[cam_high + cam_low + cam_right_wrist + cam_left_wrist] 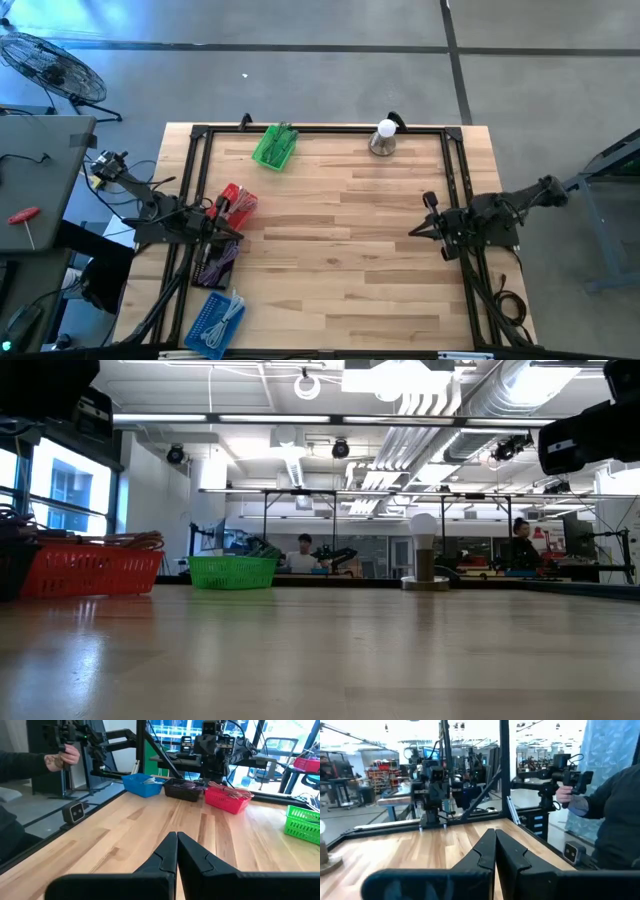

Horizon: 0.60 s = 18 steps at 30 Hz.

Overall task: Pick & Place USB Port
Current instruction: Return to Home Position

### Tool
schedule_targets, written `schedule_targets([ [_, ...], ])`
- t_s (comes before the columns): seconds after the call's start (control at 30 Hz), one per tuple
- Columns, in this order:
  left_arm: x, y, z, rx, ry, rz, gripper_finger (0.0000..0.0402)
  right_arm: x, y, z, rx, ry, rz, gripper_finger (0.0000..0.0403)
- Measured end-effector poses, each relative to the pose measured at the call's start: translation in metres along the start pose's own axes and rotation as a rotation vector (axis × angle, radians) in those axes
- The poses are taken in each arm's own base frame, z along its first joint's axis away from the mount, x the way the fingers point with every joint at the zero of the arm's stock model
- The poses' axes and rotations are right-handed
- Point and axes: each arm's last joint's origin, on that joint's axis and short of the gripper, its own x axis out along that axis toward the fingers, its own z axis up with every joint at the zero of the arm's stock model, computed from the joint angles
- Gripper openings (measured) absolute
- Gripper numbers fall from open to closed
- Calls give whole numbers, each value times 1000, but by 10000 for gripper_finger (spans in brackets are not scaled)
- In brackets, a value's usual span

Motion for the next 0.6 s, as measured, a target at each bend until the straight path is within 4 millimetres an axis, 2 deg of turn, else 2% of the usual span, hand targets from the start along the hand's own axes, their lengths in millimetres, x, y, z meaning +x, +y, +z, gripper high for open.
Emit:
schedule_targets([
  [0.37, 8, 18, -13, -89, 116, 61, 0, -1, -13, 0, 9, -6, -10, 0],
  [0.6, 13, 26, -10, -58, 68, -22, 0, -1, -17, 0, 10, -13, -10, 0],
])
